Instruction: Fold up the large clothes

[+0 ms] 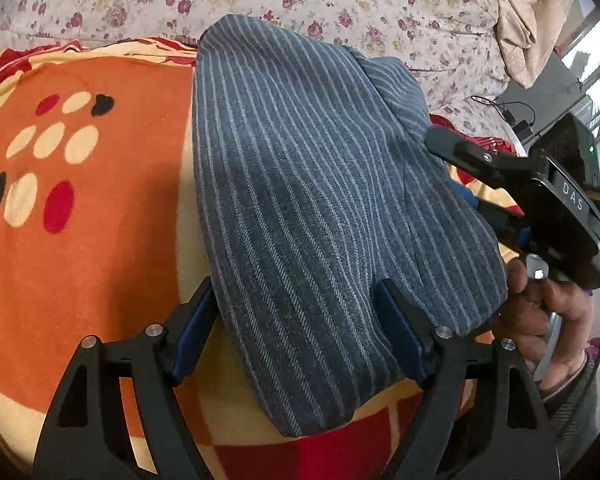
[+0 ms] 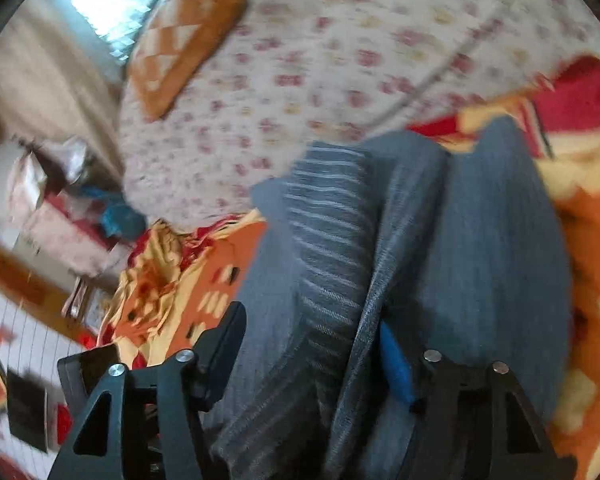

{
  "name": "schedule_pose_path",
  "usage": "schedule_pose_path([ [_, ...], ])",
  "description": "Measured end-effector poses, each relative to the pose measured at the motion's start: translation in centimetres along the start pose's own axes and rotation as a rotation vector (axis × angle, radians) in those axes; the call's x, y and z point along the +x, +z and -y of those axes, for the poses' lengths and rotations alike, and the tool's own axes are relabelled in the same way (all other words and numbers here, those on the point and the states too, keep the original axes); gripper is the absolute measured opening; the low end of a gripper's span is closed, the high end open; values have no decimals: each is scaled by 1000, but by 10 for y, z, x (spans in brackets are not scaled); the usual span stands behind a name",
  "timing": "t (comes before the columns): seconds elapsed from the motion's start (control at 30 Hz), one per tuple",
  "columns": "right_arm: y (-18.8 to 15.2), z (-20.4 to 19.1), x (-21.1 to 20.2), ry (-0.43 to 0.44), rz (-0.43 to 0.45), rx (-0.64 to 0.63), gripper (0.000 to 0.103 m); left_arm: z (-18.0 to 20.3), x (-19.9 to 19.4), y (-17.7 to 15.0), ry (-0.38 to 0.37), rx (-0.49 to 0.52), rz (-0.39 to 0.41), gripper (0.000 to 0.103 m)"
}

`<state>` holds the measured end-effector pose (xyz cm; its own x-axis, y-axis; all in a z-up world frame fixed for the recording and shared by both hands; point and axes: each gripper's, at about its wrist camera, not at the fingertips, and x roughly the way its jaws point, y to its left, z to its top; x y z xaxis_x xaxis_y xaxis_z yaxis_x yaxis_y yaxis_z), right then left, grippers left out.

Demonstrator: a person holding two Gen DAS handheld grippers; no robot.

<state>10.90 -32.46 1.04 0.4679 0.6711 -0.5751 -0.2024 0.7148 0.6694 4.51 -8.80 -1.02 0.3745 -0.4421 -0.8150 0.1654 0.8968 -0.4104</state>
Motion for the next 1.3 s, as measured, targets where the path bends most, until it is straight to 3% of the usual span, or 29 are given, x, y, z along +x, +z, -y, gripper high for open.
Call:
schedule_pose_path([
  [0.13,0,-3,23,-192,-30,-75,59,5,-1,-1,29,31,19,80],
  [0.33,-8,-9,34,-233,-33,-124,60,12,2,-4,83,57,42,81],
  [0.5,-8,-3,33,-222,-53,-109,61,11,2,-4,84,59,42,82],
  [0.67,-12,-9,26,-231,-7,-151,60,10,3,-4,80,54,39,82],
  [0.73,-12,-14,20,-223,28,-168,56,9,3,-3,78,49,37,82],
  [0.8,-11,-16,17,-220,44,-172,41,8,3,-3,76,43,34,82],
  [0.87,-10,-13,18,-193,13,-147,36,7,4,-2,73,29,25,82],
  [0.97,-15,-4,30,-225,-55,-122,36,7,6,-2,70,7,8,82],
  [1.03,-13,-7,26,-212,-29,-136,27,7,1,0,70,-7,11,82],
  [1.07,-11,-11,21,-187,-9,-153,16,8,-5,1,72,-12,28,82],
  [1.1,-8,-17,14,-167,20,-174,13,9,-12,2,72,-16,60,82],
  [1.23,3,-32,-21,-147,147,-219,11,12,-57,8,129,-5,302,82],
  [1.3,7,-27,-36,-147,161,-213,11,8,-68,8,140,-30,353,82],
])
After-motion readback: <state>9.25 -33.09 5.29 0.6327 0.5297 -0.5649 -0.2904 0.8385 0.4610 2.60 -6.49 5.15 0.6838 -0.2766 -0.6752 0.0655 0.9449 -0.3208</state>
